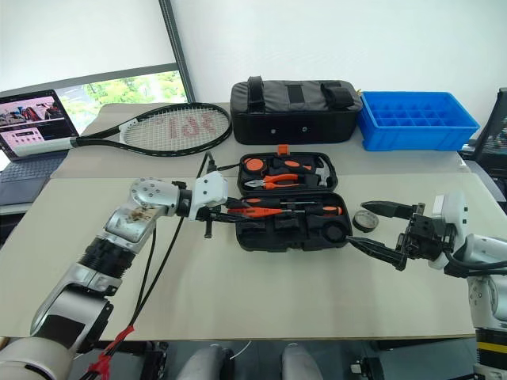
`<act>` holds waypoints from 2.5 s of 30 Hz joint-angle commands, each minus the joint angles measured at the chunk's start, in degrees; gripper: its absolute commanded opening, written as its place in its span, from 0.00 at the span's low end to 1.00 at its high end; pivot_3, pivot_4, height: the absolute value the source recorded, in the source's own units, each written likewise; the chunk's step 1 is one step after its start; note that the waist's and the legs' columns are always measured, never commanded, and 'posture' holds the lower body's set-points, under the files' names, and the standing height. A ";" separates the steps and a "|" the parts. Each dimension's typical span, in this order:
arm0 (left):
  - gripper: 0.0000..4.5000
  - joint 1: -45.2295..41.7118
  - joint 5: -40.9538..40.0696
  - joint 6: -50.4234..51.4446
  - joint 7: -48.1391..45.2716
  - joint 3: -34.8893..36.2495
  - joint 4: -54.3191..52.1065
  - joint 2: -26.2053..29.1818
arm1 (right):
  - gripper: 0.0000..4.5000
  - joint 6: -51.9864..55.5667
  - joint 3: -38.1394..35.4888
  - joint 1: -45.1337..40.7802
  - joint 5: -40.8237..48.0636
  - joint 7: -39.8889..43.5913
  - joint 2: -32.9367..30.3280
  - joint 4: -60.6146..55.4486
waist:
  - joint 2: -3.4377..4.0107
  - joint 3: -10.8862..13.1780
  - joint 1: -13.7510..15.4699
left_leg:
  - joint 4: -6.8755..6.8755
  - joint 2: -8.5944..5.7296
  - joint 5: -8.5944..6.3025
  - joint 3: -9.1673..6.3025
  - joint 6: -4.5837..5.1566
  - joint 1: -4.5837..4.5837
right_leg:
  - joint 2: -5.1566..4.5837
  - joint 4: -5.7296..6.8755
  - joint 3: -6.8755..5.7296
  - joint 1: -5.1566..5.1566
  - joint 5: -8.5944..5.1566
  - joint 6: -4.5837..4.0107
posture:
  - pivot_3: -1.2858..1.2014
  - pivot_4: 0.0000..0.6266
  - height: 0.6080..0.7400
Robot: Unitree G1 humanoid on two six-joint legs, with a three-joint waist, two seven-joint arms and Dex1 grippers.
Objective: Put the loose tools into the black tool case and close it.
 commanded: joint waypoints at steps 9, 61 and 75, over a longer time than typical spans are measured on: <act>0.11 -7.39 7.30 3.29 2.92 -3.03 6.94 -6.88 | 1.00 1.22 -4.48 2.72 2.30 -2.96 -1.01 -6.69 | -0.01 0.03 0.05 | 0.07 -0.03 0.00 -0.04 0.00 -0.12 | 0.01 0.04 0.02 -0.01 0.00 0.01 | 0.52 0.24 0.75; 0.01 -3.25 4.24 -6.02 4.27 3.14 17.11 -13.32 | 1.00 -1.53 -5.30 6.87 2.64 -2.48 0.18 -6.19 | 0.28 -0.14 0.25 | 0.43 -0.10 0.02 -0.19 0.03 -0.19 | 0.05 0.21 0.07 0.03 0.00 0.03 | 0.52 0.24 0.75; 0.01 -6.98 3.58 -13.63 5.08 6.29 27.04 -17.89 | 1.00 -0.79 -6.38 8.01 3.28 -3.33 -0.57 -7.75 | 0.28 -0.15 0.18 | 0.48 -0.17 0.02 -0.29 0.04 -0.22 | 0.06 0.25 0.10 0.07 -0.01 0.07 | 0.52 0.24 0.75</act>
